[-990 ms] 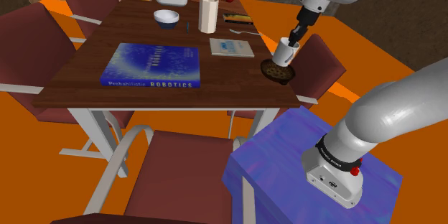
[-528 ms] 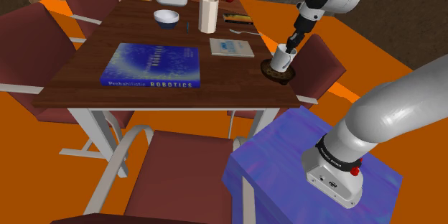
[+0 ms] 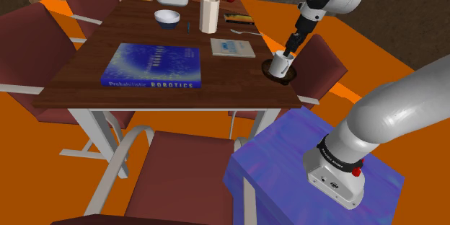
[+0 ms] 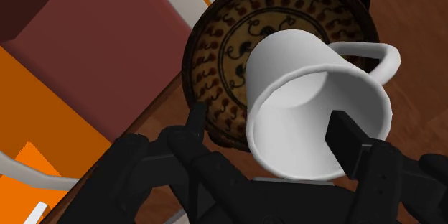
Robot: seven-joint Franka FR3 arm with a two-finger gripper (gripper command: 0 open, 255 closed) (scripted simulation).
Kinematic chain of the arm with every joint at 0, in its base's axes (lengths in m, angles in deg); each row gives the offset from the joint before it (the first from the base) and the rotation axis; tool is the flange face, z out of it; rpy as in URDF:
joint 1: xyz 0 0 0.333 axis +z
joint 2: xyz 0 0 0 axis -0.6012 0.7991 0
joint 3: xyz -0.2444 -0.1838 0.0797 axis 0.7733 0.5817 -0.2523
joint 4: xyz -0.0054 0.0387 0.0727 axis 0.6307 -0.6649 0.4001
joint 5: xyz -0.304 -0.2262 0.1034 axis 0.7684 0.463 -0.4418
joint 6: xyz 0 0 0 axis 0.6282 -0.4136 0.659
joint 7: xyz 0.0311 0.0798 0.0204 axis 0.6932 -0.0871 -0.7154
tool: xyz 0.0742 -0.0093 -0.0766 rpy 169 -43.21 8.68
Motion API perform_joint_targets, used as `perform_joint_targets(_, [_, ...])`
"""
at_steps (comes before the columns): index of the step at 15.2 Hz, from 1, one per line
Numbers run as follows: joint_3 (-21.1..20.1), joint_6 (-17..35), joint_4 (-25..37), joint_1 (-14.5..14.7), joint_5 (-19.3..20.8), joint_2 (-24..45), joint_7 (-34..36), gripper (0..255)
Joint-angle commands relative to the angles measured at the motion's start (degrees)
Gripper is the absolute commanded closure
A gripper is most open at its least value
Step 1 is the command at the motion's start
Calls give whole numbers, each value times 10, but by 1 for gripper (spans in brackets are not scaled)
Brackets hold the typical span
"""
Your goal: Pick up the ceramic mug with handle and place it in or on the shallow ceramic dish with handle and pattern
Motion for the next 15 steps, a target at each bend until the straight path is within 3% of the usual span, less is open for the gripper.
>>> perform_joint_targets(1, [0, 0, 0, 0, 0, 0, 0, 0])
perform_joint_targets(3, [0, 0, 0, 0, 0, 0, 0, 0])
perform_joint_targets(7, [-8, -80, 46, -6, 10, -35, 9, 0])
perform_joint_targets(15, [-8, -80, 46, -6, 10, -35, 9, 0])
